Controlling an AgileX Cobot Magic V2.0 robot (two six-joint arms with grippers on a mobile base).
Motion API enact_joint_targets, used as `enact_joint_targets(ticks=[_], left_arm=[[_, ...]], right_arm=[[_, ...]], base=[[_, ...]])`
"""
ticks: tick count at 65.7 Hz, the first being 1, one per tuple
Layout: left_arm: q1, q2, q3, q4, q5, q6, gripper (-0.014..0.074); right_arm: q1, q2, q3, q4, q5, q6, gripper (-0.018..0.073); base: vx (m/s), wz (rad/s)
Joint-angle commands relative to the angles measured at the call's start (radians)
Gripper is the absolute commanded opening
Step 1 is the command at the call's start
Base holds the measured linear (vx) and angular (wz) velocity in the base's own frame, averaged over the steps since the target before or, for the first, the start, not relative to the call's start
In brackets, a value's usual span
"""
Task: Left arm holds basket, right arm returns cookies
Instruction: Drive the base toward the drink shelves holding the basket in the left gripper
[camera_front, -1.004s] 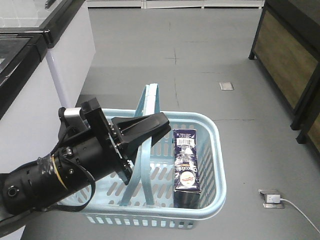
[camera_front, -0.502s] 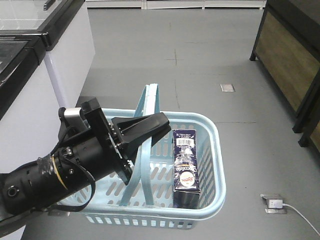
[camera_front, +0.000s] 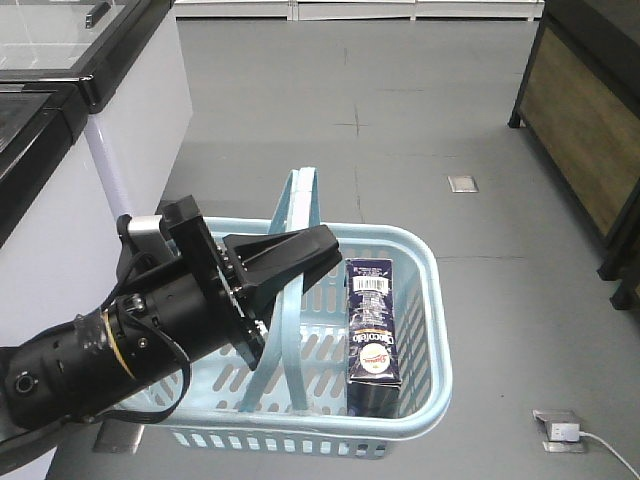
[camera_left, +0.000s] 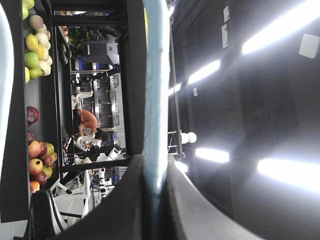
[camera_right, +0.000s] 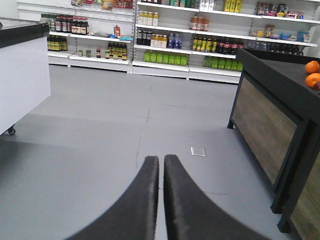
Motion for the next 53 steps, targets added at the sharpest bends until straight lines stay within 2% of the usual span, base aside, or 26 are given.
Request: enact_joint_targets(ticks=[1, 53], left_arm=[[-0.007, -0.041, -0.027, -0.043, -0.115, 0.000, -0.0003], [-0.007, -0.041, -0.027, -0.043, -0.114, 0.000, -0.0003]], right_arm=[[-0.001, -0.011, 0.018, -0.005, -0.076, -0.005, -0.0003], [-0.001, -0.011, 0.018, -0.005, -0.076, -0.005, -0.0003]], base=[[0.16, 0.04], [0.17, -0.06]])
